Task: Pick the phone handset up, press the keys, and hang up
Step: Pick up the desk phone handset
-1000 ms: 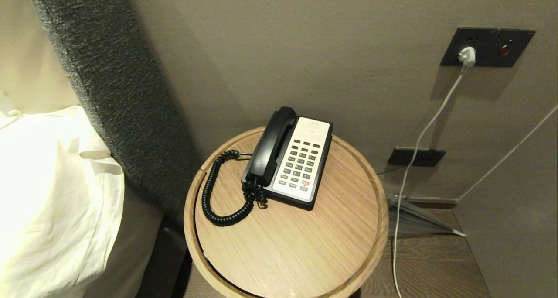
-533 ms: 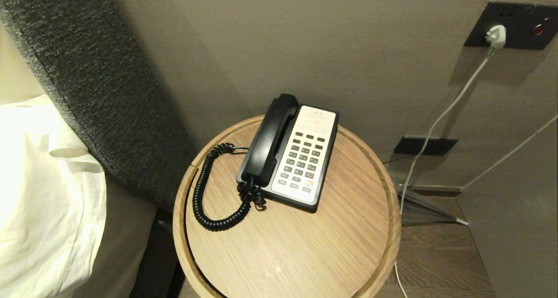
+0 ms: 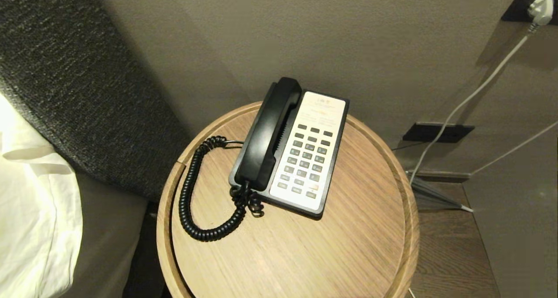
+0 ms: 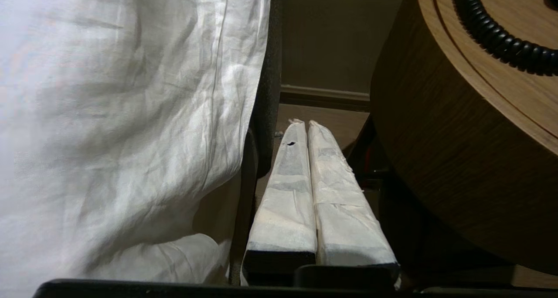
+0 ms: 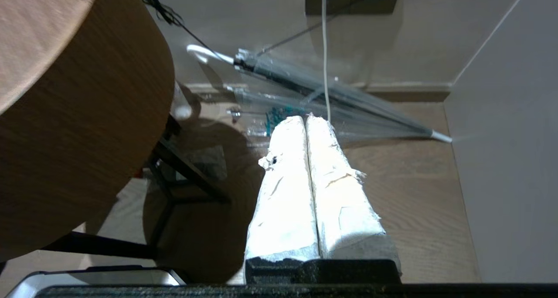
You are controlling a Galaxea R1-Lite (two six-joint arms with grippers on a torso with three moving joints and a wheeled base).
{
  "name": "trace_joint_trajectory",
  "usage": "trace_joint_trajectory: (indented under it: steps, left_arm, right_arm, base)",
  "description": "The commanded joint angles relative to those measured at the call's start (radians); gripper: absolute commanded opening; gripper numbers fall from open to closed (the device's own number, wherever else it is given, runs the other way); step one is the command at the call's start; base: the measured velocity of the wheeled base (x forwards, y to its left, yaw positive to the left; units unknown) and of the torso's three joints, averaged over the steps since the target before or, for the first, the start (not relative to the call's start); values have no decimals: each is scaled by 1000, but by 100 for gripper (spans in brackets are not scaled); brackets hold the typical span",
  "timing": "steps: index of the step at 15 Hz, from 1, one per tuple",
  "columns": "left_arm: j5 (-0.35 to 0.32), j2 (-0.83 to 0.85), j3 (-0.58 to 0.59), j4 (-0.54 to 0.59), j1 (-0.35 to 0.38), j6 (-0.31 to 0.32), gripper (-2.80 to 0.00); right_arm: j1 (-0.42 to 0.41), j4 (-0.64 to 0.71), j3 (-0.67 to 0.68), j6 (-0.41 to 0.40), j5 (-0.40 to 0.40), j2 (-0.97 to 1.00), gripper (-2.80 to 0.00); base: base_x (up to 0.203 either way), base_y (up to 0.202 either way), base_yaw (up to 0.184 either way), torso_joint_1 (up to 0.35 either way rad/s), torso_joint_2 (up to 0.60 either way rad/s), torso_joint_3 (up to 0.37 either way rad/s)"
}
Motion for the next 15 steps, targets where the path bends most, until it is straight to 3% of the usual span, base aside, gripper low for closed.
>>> trace_joint_trajectory:
  steps: [1,10,12,15]
  left_arm:
    - [0,1,38,-1,0,0,-280]
    - [5,1,26,2,0,23,-280]
    - [-35,30,-109,42,-1,39,-280]
    - [-126,259,-439,229,2,74,-280]
  right_arm:
    - [0,-1,20,1,0,1,-280]
    - [0,-1,20,0,0,1,-280]
    - [0,-1,20,0,0,1,-280]
    - [0,-1,20,0,0,1,-280]
  base:
    - [0,0,0,2,2,-196]
    - [0,0,0,1,2,-24]
    - [0,0,0,0,0,0]
    - [0,0,0,0,0,0]
